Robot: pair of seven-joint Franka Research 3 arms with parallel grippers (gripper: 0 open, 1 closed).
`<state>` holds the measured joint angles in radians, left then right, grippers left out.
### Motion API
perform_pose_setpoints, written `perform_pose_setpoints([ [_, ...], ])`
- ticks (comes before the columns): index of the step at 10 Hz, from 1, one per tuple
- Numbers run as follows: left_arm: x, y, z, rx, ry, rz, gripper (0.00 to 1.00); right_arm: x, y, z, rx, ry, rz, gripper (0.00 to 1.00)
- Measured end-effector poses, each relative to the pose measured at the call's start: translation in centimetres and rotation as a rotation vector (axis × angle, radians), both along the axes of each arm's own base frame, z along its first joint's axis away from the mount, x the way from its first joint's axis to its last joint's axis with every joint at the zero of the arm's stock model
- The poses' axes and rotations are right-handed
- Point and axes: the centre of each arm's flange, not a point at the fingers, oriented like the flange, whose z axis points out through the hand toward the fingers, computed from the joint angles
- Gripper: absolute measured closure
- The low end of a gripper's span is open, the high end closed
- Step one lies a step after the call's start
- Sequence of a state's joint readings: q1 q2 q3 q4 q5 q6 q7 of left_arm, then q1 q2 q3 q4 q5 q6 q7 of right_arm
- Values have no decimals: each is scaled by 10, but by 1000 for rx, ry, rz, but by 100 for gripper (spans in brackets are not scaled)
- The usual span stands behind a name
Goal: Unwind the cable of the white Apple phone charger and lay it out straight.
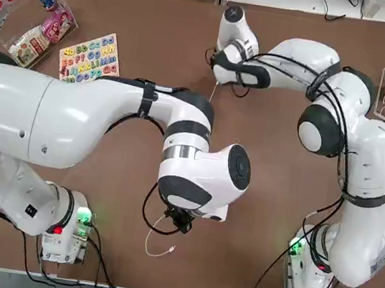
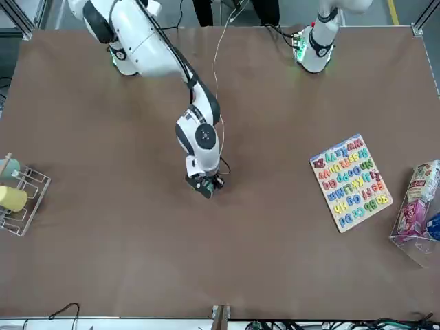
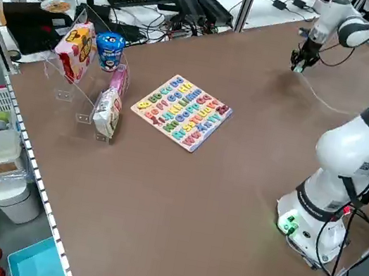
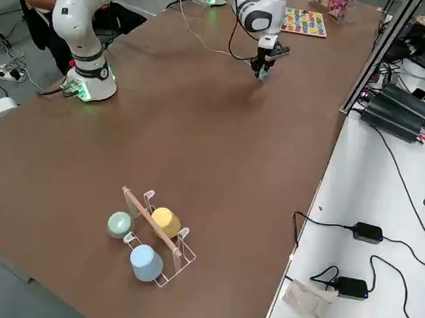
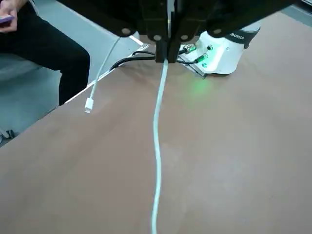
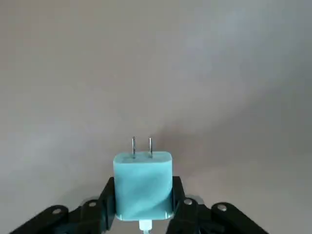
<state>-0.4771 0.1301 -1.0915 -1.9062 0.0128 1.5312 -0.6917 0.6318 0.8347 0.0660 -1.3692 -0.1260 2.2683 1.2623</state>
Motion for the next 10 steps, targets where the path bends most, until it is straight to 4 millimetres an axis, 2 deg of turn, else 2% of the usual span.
perform_pose_setpoints([
  [2,0,0,1,-3,0,0,96,40,-30,28,3,-58,108,52],
  [3,0,-1,1,-4,0,0,96,52,-40,39,3,-79,166,52],
  [5,7,-3,5,-16,0,14,96,64,-47,52,-6,-109,274,52],
  [7,28,-4,10,-29,7,33,96,71,-51,54,-15,-151,364,52],
  [10,53,-1,10,-33,20,49,96,72,-49,28,-46,-177,478,52],
])
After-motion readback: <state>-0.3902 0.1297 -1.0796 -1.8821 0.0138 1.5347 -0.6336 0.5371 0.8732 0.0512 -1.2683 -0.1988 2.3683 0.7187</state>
